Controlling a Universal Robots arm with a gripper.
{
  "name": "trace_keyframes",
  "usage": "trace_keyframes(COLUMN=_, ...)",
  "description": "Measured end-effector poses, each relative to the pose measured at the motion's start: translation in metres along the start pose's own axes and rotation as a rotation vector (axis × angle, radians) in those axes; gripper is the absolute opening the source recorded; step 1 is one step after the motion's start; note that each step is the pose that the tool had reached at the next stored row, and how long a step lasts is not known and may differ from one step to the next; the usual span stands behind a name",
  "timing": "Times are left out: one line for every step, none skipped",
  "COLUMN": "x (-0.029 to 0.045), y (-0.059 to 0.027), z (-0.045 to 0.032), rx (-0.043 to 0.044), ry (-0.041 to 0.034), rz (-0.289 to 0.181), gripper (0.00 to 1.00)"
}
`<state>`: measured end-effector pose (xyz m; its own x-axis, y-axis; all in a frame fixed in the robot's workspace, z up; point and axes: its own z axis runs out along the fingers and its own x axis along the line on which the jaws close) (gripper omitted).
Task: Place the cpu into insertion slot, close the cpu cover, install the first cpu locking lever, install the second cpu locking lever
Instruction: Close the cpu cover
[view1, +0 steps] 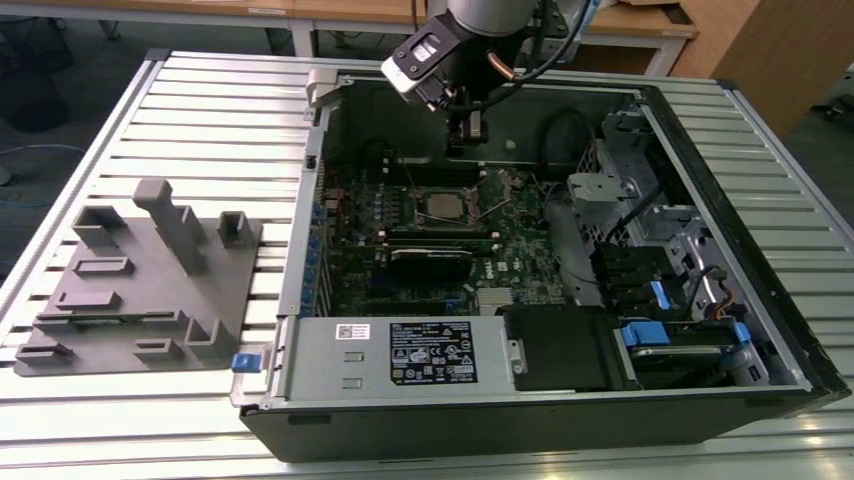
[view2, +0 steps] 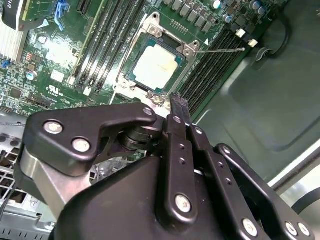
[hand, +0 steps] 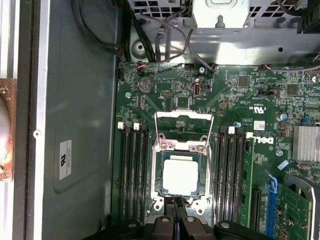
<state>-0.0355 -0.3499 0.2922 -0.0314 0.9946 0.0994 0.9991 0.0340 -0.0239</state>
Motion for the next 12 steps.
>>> trace_keyframes(x=0.0000, y=0.0000, z=0.0007, rx=-0.0003, ry=0.0005, rz=0.000, gripper=0.11)
trace_keyframes(x=-0.0001, y=0.0000, z=0.0013, rx=-0.0002, ry=0.0004, rz=0.000, gripper=0.11)
trace_keyframes(x=-0.0002, y=0.0003, z=0.0014, rx=0.0000, ry=0.0000, rz=0.000, gripper=0.11)
trace_keyframes(x=-0.0002, y=0.0013, z=0.0015, rx=0.0001, ry=-0.0001, rz=0.000, gripper=0.11)
trace_keyframes(x=-0.0003, y=0.0028, z=0.0016, rx=0.0000, ry=-0.0001, rz=0.000, gripper=0.11)
trace_keyframes(x=-0.0003, y=0.0048, z=0.0017, rx=0.0000, ry=0.0000, rz=0.000, gripper=0.11)
trace_keyframes(x=-0.0004, y=0.0074, z=0.0018, rx=0.0000, ry=0.0001, rz=0.000, gripper=0.11)
trace_keyframes(x=-0.0005, y=0.0108, z=0.0018, rx=0.0001, ry=0.0001, rz=0.000, gripper=0.11)
trace_keyframes(x=-0.0007, y=0.0148, z=0.0019, rx=0.0002, ry=0.0000, rz=0.000, gripper=0.11)
trace_keyframes(x=-0.0009, y=0.0191, z=0.0019, rx=0.0005, ry=0.0001, rz=0.000, gripper=0.11)
trace_keyframes(x=-0.0010, y=0.0235, z=0.0020, rx=0.0008, ry=0.0001, rz=0.000, gripper=0.11)
trace_keyframes(x=-0.0012, y=0.0278, z=0.0020, rx=0.0011, ry=0.0001, rz=0.000, gripper=0.11)
